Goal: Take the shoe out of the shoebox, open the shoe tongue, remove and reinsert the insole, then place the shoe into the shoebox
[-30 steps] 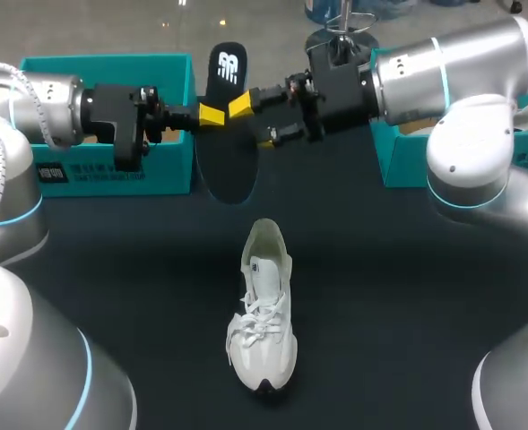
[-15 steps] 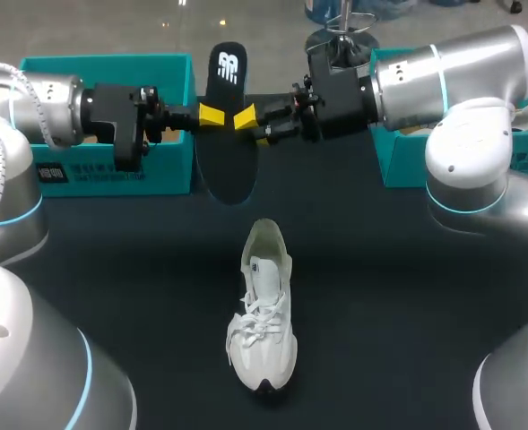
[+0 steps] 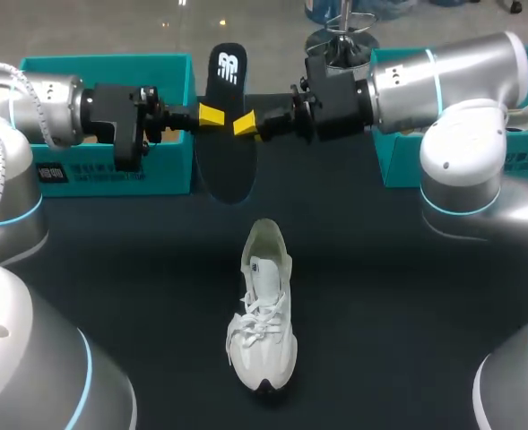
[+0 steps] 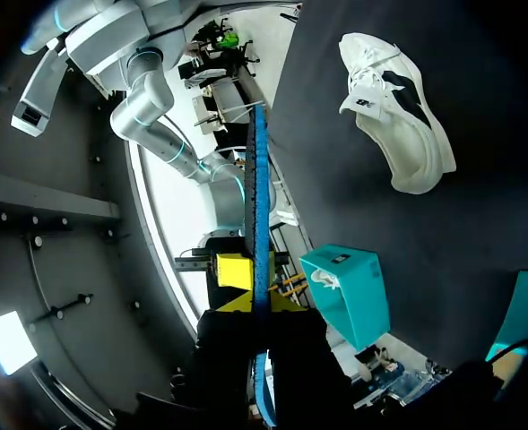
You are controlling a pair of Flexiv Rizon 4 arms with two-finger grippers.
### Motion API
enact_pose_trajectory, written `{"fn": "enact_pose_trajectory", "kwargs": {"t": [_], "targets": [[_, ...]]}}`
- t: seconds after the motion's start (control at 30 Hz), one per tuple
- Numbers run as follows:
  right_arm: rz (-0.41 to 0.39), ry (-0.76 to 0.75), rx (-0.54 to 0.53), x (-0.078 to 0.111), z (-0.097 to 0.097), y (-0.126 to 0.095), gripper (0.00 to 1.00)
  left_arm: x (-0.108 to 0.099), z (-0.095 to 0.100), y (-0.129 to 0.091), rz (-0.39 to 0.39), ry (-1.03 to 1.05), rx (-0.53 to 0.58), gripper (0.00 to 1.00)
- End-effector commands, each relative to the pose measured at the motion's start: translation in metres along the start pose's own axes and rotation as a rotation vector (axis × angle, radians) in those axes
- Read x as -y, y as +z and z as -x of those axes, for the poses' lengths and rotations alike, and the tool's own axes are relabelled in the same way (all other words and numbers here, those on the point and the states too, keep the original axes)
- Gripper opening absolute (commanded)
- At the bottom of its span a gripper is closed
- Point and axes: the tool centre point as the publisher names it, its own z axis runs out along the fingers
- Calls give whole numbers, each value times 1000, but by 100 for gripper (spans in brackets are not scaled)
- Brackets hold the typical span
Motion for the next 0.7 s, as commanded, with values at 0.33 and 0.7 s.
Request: {"fn": "enact_pose_trajectory", "kwargs": {"t": [0.33,0.7], "targets": [[16,-6,27,2,1,3,0,0,0,1,0,2,1,0],[42,-35,156,-4,32,-26,0,-2,7,-36,-181,-449,-134,100]]}}
